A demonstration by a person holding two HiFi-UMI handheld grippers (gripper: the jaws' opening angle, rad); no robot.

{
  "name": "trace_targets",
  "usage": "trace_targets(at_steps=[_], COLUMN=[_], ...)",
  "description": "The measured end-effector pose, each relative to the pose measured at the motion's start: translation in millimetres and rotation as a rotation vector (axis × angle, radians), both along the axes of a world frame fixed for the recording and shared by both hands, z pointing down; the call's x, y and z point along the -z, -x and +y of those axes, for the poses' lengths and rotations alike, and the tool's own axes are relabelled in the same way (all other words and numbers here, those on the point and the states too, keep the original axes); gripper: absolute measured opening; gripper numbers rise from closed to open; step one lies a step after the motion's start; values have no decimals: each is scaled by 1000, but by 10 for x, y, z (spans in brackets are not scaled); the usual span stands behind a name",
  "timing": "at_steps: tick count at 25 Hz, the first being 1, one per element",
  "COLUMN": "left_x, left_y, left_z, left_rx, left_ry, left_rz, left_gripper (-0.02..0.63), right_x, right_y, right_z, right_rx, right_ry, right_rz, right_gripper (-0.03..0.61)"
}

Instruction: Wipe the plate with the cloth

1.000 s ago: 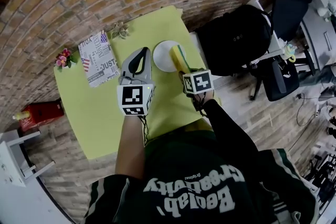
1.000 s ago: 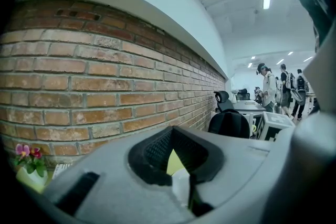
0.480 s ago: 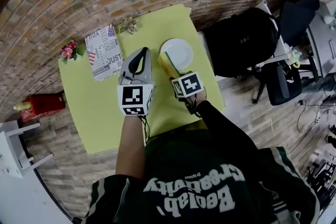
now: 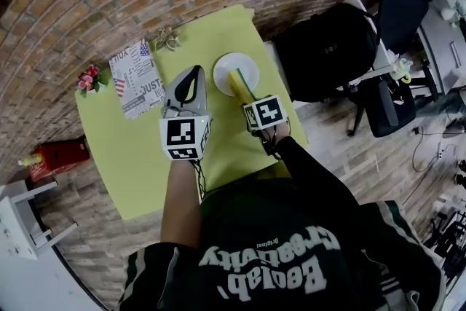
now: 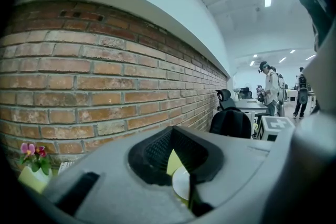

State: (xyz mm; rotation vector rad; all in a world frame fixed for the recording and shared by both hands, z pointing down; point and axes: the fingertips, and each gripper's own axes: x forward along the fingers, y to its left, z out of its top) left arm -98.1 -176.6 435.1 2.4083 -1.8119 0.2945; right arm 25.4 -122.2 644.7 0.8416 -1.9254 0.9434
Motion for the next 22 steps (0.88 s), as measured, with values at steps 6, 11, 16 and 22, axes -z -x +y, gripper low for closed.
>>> trace_targets(at_steps=[6,11,16,22], left_x=[18,24,12,20], left_y=[-175,-278,-270,-203], left_z=[-59,-70,-35,37], left_rx=[-42,-68,-73,-72], left_ry=[-9,-7,-4,-4], left_rz=[4,3,2,-2], left_gripper=[3,3,3,3], right_x=[8,24,1,124], right_y=[-354,-572,-614,-380], right_z=[-121,-169,-151,-95], right_rx=[-91,-143,-175,-151], right_ry=[-12,-25,-19,-39], right_rz=[30,69,83,-2], right_gripper=[137,137,138,138])
